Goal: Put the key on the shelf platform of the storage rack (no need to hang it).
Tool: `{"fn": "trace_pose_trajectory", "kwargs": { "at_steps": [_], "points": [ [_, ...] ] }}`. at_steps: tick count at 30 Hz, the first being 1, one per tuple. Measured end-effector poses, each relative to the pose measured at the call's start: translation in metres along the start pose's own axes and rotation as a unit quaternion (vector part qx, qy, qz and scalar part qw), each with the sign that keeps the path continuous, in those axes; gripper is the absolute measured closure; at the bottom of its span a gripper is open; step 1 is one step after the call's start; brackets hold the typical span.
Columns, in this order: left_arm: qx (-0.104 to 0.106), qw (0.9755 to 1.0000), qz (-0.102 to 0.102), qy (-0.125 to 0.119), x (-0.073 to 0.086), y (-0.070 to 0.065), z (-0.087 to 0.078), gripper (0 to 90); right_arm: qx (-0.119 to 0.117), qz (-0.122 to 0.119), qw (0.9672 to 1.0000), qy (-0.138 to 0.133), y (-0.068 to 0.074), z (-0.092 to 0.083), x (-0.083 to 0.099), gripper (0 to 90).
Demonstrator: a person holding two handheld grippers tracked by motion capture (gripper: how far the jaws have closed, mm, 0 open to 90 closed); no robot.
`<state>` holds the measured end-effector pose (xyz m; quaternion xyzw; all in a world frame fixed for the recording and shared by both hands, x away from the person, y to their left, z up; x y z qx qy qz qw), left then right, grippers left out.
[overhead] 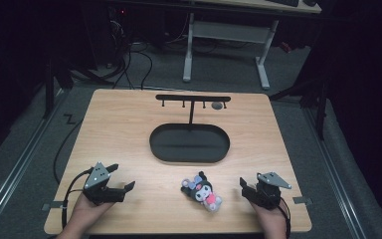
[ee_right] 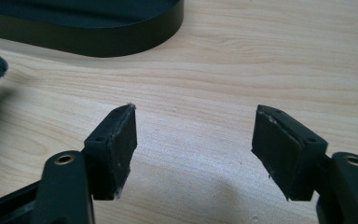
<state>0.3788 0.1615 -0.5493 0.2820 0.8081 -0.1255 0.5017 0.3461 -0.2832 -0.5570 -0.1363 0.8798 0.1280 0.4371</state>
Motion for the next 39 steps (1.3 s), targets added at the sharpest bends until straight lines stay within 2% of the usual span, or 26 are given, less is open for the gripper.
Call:
{"fn": "trace_pose_trajectory", "kwargs": {
  "at_steps": [3, 13, 27, 30, 39],
  "points": [
    [0.000, 1.0000, 0.000, 0.000, 0.000, -0.001, 0.001, 11.9, 0.003, -0.011, 0.9999, -0.005, 0.001, -0.001, -0.001, 27.8],
    [0.001, 1.0000, 0.001, 0.001, 0.000, -0.001, 0.001, 12.0, -0.009, -0.017, 0.9998, -0.002, 0.007, 0.002, 0.000, 26.0],
    [0.000, 1.0000, 0.001, 0.000, 0.000, 0.000, 0.000, 11.9, -0.021, -0.010, 0.9997, -0.010, 0.008, 0.000, -0.002, 26.1],
    [0.000, 1.0000, 0.001, -0.001, 0.000, 0.000, 0.000, 12.0, -0.033, 0.003, 0.9994, -0.013, 0.010, 0.000, -0.003, 26.1],
    [0.000, 1.0000, 0.001, -0.002, -0.001, 0.000, 0.000, 12.1, -0.030, 0.001, 0.9995, -0.009, 0.015, -0.001, -0.006, 24.6]
  ]
}}
Point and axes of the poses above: each handheld gripper's, and its own axes: z roughly forward along the jaws, x roughly out of its underside, y roughly to its left, the point moved 7 cm from there along z, roughly forward along the jaws, and after that the axes turned 12 degrees about -x, right-handed, at the moved point
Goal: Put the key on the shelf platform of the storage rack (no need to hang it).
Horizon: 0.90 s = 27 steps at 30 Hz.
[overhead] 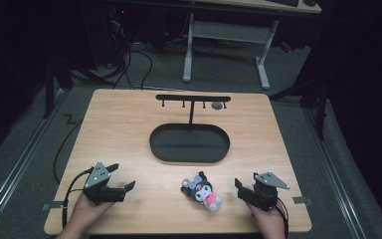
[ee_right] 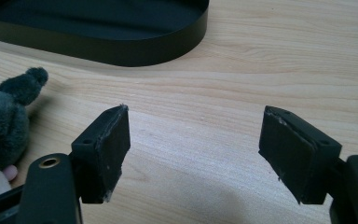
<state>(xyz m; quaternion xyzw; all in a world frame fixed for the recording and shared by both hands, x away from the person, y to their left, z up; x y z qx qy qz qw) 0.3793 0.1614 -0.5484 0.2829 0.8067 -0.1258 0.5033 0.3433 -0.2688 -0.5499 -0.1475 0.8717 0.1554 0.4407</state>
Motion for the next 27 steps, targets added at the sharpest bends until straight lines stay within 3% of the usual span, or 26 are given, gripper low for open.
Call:
{"fn": "trace_pose_trajectory", "kwargs": {
  "at_steps": [14, 27],
  "points": [
    [0.002, 1.0000, 0.000, -0.002, -0.0003, 0.0004, -0.0002, 12.1, 0.001, -0.004, 0.9995, 0.032, 0.0032, -0.0036, -0.0007, 24.3],
    [0.006, 1.0000, 0.003, 0.003, 0.0014, -0.0019, 0.0000, 12.1, -0.008, -0.008, 0.9960, 0.088, 0.0082, 0.0010, 0.0006, 24.5]
  ]
}}
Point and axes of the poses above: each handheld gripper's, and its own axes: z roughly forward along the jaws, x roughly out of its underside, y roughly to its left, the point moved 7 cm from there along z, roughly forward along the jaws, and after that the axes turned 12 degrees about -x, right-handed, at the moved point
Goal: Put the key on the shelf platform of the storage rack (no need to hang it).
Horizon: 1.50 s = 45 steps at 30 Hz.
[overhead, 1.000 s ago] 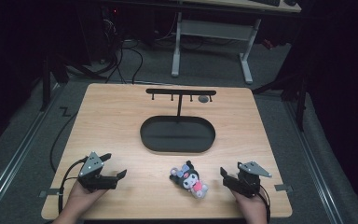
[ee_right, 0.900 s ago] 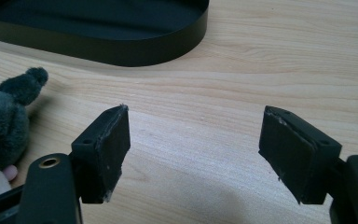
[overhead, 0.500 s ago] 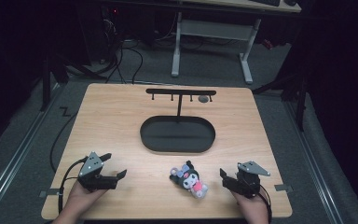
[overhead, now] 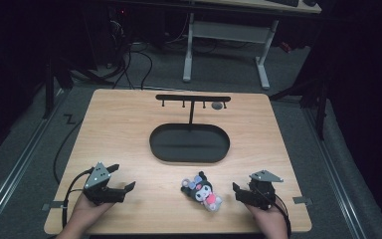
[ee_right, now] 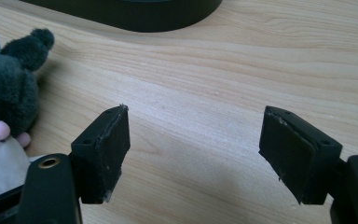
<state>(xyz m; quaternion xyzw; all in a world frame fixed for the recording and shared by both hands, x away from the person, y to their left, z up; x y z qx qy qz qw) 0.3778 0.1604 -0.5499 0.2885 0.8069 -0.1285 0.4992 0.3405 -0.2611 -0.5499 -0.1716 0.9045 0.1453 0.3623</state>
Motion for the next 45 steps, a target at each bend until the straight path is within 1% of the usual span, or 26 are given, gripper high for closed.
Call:
{"fn": "trace_pose_trajectory", "kwargs": {
  "at_steps": [2, 8, 10, 11, 13, 15, 19, 20, 23, 26, 27, 29, 31, 32, 34, 39, 40, 41, 43, 45],
  "points": [
    [0.001, 1.0000, 0.001, 0.001, 0.000, -0.001, 0.000, 12.1, -0.001, 0.001, 1.0000, 0.002, 0.000, 0.000, -0.001, 24.6],
    [-0.001, 1.0000, 0.001, 0.002, 0.000, 0.000, 0.001, 12.1, -0.005, -0.008, 0.9995, 0.029, 0.004, 0.004, -0.005, 24.7],
    [-0.001, 1.0000, 0.002, 0.002, 0.000, -0.001, 0.000, 12.1, -0.010, 0.001, 0.9991, 0.041, 0.003, 0.007, -0.005, 24.6],
    [0.000, 1.0000, 0.002, 0.002, 0.000, -0.001, 0.000, 12.1, -0.010, 0.000, 0.9989, 0.045, 0.003, 0.008, -0.005, 24.6],
    [0.000, 1.0000, 0.003, 0.002, 0.000, -0.002, 0.000, 12.1, -0.011, -0.001, 0.9989, 0.046, 0.002, 0.008, -0.005, 24.7],
    [0.000, 1.0000, 0.003, 0.003, 0.000, -0.002, 0.000, 12.1, -0.015, 0.006, 0.9985, 0.053, 0.002, 0.009, -0.006, 24.7],
    [-0.001, 1.0000, 0.002, 0.001, 0.000, -0.001, 0.000, 12.1, -0.010, -0.001, 0.9977, 0.067, 0.000, 0.008, -0.007, 24.7],
    [-0.001, 1.0000, 0.002, 0.002, 0.000, -0.001, 0.000, 12.1, -0.009, 0.001, 0.9975, 0.071, 0.000, 0.007, -0.008, 24.6],
    [-0.001, 1.0000, 0.002, 0.000, 0.000, -0.001, 0.000, 12.1, -0.008, -0.005, 0.9966, 0.082, 0.002, 0.005, -0.010, 24.7],
    [0.000, 1.0000, 0.003, 0.001, 0.000, -0.001, 0.000, 12.1, -0.009, -0.014, 0.9954, 0.094, 0.004, 0.003, -0.012, 24.6],
    [0.000, 1.0000, 0.002, 0.000, 0.000, -0.002, 0.000, 12.1, -0.010, -0.013, 0.9948, 0.101, 0.006, 0.001, -0.013, 24.7],
    [0.000, 1.0000, 0.001, -0.001, 0.000, -0.001, 0.000, 12.1, -0.010, -0.015, 0.9945, 0.103, 0.006, 0.001, -0.014, 24.7],
    [0.000, 1.0000, 0.001, -0.001, 0.000, -0.001, 0.000, 12.1, -0.009, -0.017, 0.9936, 0.111, 0.006, -0.001, -0.015, 24.7],
    [0.000, 1.0000, 0.001, -0.002, 0.000, -0.001, 0.000, 12.1, -0.005, -0.020, 0.9927, 0.119, 0.006, -0.003, -0.015, 24.7],
    [0.000, 1.0000, 0.001, -0.002, 0.000, -0.001, 0.000, 12.1, -0.006, -0.021, 0.9925, 0.121, 0.006, -0.003, -0.015, 24.7],
    [0.001, 1.0000, 0.002, -0.002, -0.001, -0.001, -0.001, 12.1, 0.002, -0.027, 0.9895, 0.142, 0.006, -0.003, -0.014, 24.9],
    [0.001, 1.0000, 0.002, -0.003, -0.001, -0.001, -0.001, 12.1, 0.004, -0.033, 0.9880, 0.151, 0.007, -0.002, -0.013, 24.9],
    [0.001, 1.0000, 0.002, -0.003, -0.001, -0.001, -0.001, 12.1, 0.004, -0.033, 0.9880, 0.151, 0.007, -0.002, -0.013, 24.9],
    [0.002, 1.0000, 0.002, -0.002, -0.001, -0.001, 0.000, 12.1, 0.007, -0.042, 0.9859, 0.162, 0.009, -0.002, -0.014, 24.9],
    [0.002, 1.0000, 0.002, -0.002, -0.001, -0.002, 0.000, 12.1, 0.008, -0.045, 0.9848, 0.167, 0.009, -0.002, -0.016, 24.9]
  ]
}}
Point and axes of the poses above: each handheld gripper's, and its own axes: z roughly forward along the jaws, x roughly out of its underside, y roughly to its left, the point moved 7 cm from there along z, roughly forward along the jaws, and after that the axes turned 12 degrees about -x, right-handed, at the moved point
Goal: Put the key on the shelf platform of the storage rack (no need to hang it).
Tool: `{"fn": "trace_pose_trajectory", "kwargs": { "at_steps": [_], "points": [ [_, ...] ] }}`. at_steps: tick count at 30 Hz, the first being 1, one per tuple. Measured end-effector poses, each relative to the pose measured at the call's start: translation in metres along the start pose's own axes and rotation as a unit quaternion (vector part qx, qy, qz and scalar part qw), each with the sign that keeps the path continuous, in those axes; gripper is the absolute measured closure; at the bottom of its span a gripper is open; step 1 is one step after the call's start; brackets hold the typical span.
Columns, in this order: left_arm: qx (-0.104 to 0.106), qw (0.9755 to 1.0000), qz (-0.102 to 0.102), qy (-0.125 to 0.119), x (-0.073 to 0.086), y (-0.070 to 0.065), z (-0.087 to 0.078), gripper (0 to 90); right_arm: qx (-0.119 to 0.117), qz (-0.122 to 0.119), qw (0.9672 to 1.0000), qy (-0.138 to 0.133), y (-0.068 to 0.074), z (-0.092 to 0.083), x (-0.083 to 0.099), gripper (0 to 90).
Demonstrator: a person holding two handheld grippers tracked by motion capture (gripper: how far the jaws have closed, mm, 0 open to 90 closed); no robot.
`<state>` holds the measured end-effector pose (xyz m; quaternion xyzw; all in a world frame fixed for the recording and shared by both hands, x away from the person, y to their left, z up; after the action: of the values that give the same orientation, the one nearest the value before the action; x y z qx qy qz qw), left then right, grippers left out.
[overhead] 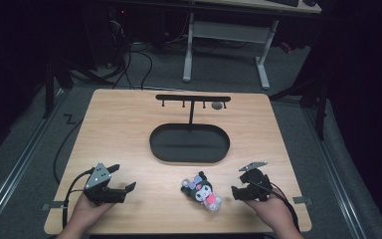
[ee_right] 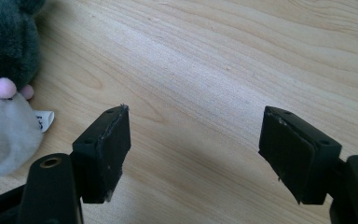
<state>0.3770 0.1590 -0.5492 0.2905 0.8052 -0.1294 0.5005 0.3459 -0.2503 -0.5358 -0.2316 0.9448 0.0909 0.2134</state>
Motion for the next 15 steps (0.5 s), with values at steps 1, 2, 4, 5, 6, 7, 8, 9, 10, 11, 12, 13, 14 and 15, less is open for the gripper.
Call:
{"fn": "trace_pose_trajectory", "kwargs": {
  "at_steps": [1, 2, 4, 5, 6, 7, 8, 9, 10, 11, 12, 13, 14, 15],
  "points": [
    [0.000, 1.0000, 0.001, 0.000, -0.0001, -0.0001, -0.0001, 12.1, 0.000, -0.001, 1.0000, 0.005, 0.0003, -0.0003, -0.0008, 24.9],
    [0.000, 1.0000, 0.001, 0.000, -0.0001, -0.0002, -0.0001, 12.1, 0.000, -0.002, 1.0000, 0.008, 0.0006, -0.0002, -0.0015, 24.9],
    [0.000, 1.0000, 0.000, 0.000, 0.0000, 0.0000, 0.0000, 12.1, 0.001, -0.008, 0.9998, 0.018, 0.0011, 0.0001, -0.0025, 24.9],
    [0.000, 1.0000, 0.000, 0.000, -0.0001, 0.0001, 0.0000, 12.1, 0.002, -0.010, 0.9997, 0.023, 0.0014, 0.0003, -0.0031, 24.9],
    [0.000, 1.0000, 0.000, 0.000, -0.0001, 0.0002, 0.0001, 12.1, 0.001, -0.013, 0.9996, 0.026, 0.0017, 0.0008, -0.0037, 24.9],
    [0.000, 1.0000, 0.000, 0.000, -0.0001, 0.0002, 0.0001, 12.1, 0.000, -0.015, 0.9995, 0.030, 0.0023, 0.0011, -0.0044, 24.9],
    [0.000, 1.0000, 0.000, 0.000, -0.0002, 0.0001, 0.0000, 12.1, 0.000, -0.017, 0.9993, 0.033, 0.0026, 0.0016, -0.0049, 24.9],
    [0.000, 1.0000, 0.001, 0.000, -0.0002, 0.0002, -0.0001, 12.1, 0.000, -0.019, 0.9992, 0.037, 0.0028, 0.0020, -0.0053, 24.9],
    [0.000, 1.0000, 0.001, 0.000, -0.0001, 0.0003, -0.0001, 12.1, 0.000, -0.020, 0.9990, 0.039, 0.0031, 0.0025, -0.0058, 24.9],
    [0.000, 1.0000, 0.000, 0.000, -0.0001, 0.0005, 0.0000, 12.1, 0.001, -0.023, 0.9988, 0.043, 0.0028, 0.0031, -0.0058, 24.9],
    [0.000, 1.0000, -0.001, -0.001, -0.0002, 0.0005, 0.0001, 12.1, 0.002, -0.022, 0.9987, 0.045, 0.0029, 0.0039, -0.0057, 24.9],
    [0.000, 1.0000, 0.000, -0.001, -0.0002, 0.0005, 0.0001, 12.1, 0.000, -0.021, 0.9986, 0.049, 0.0031, 0.0048, -0.0053, 25.0],
    [0.000, 1.0000, 0.000, -0.001, -0.0001, 0.0004, 0.0001, 12.1, 0.000, -0.021, 0.9983, 0.054, 0.0030, 0.0053, -0.0048, 25.0],
    [0.000, 1.0000, 0.000, 0.000, -0.0001, 0.0003, 0.0000, 12.1, 0.000, -0.020, 0.9982, 0.057, 0.0032, 0.0061, -0.0041, 25.1]
  ]
}}
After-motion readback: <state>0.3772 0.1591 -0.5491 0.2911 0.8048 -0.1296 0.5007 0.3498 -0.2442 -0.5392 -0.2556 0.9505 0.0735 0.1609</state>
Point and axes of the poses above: each handheld gripper's, and its own axes: z roughly forward along the jaws, x roughly out of its underside, y roughly to its left, the point moved 7 cm from there along z, roughly forward along the jaws, and after that the axes turned 12 degrees about -x, right-handed, at the moved point
